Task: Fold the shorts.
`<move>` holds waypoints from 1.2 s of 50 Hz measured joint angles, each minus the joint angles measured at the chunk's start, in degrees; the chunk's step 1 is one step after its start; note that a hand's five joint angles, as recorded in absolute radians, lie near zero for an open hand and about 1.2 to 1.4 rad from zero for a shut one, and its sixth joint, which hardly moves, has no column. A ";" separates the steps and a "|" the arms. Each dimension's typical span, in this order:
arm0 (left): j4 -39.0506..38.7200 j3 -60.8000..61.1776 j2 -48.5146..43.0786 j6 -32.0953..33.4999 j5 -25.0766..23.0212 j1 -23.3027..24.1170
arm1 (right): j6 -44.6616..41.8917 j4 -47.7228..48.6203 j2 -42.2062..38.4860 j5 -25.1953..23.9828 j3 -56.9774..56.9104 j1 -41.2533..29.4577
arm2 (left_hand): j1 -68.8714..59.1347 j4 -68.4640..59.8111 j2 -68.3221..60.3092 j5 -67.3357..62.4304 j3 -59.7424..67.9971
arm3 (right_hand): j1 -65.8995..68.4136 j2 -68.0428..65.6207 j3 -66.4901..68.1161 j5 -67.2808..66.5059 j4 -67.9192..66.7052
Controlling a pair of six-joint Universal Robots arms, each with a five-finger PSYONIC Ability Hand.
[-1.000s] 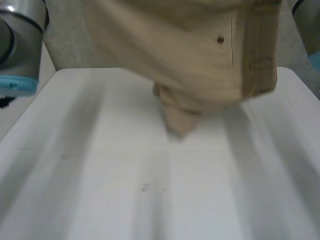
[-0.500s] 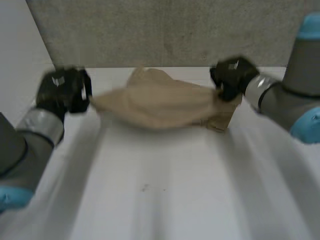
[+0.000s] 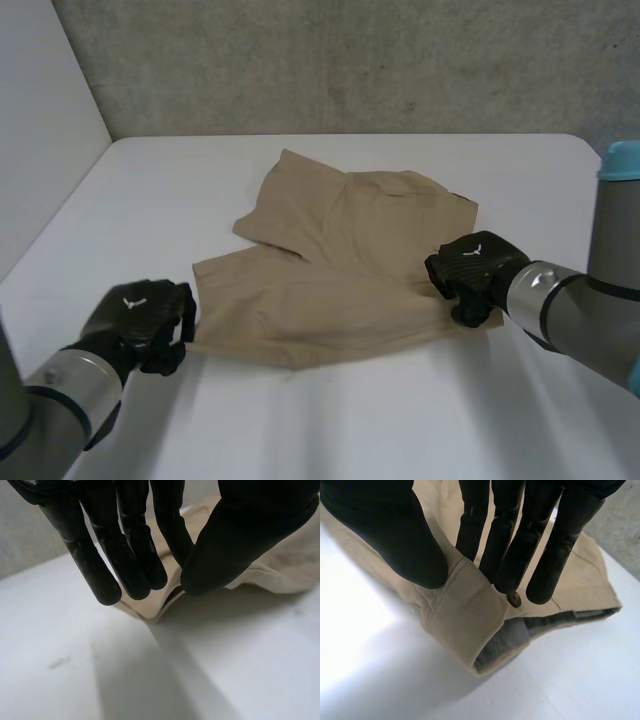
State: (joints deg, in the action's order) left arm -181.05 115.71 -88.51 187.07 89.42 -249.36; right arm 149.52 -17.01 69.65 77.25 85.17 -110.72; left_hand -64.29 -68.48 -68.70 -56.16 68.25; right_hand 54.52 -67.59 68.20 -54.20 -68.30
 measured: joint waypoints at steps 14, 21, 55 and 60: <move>13.71 -4.93 18.68 2.28 -5.32 -0.33 | -8.56 -10.30 17.46 -0.32 6.92 -0.07 | 0.00 0.00 0.00 0.00 0.00 | 0.00 0.00 0.00 0.00 0.00; 16.86 -3.87 20.95 2.18 -8.00 -0.56 | -10.51 -13.96 21.51 -0.88 10.32 -0.03 | 0.00 0.00 0.00 0.00 0.00 | 0.00 0.00 0.00 0.00 0.00; 2.28 -6.41 -1.33 1.63 -7.57 -3.47 | 1.37 7.79 22.77 -3.77 19.27 6.65 | 0.00 -0.17 0.00 0.00 0.00 | -24.00 32.42 -33.47 29.80 33.76; 1.52 -6.73 -1.61 1.63 -7.58 -3.49 | 0.15 6.72 27.50 -5.64 23.29 7.71 | 0.00 -0.17 0.00 0.00 0.00 | -24.00 32.42 -33.47 29.81 33.75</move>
State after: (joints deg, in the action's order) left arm -179.53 108.98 -90.12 188.70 81.84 -252.84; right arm 149.67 -10.29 97.15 71.61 108.46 -103.01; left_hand -64.29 -68.65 -68.70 -56.16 68.25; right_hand 30.52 -35.17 34.73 -24.39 -34.55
